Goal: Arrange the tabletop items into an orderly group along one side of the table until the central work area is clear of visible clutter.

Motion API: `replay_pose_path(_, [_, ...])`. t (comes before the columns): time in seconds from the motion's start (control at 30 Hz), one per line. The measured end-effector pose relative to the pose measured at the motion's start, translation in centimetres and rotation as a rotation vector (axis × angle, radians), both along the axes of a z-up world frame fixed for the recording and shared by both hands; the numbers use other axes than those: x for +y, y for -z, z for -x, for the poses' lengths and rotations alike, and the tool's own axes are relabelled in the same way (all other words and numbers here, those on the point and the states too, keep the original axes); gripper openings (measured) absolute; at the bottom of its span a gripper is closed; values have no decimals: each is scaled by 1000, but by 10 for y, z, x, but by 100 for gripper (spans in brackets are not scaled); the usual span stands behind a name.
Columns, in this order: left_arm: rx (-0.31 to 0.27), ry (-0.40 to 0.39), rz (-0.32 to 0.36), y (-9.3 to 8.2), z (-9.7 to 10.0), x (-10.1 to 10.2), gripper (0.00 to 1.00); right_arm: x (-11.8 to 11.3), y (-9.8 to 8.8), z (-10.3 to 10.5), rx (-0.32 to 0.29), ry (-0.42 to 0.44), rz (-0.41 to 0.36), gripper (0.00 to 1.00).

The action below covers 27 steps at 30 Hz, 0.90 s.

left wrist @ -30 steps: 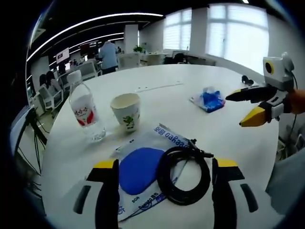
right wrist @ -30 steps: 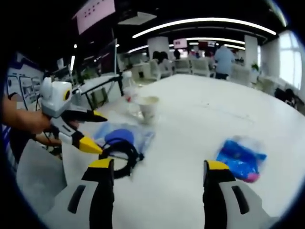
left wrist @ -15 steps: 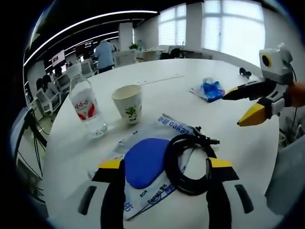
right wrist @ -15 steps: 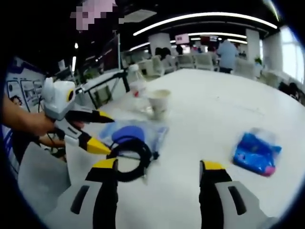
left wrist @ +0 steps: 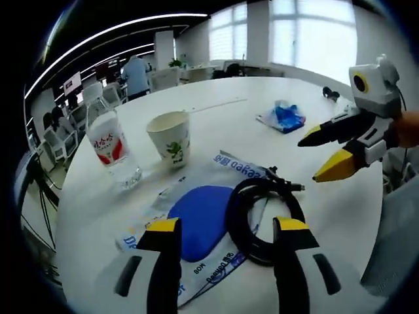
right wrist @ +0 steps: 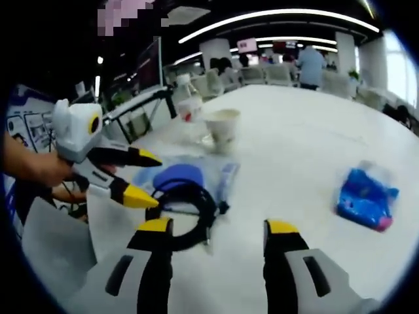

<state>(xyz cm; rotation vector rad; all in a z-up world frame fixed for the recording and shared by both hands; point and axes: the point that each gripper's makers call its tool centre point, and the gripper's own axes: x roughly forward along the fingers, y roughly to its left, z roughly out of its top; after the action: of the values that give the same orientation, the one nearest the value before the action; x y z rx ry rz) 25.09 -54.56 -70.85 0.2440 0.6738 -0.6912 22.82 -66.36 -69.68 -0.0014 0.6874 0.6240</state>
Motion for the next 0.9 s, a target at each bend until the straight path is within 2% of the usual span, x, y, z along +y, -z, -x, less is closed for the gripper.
replay_pose_path(0.4, [43,12,9,10,2,4,43,21,19,5,49,14,13,35])
replay_pose_path(0.9, [60,54,18,16,3,-5,33,31,30,3,69,32,21,28])
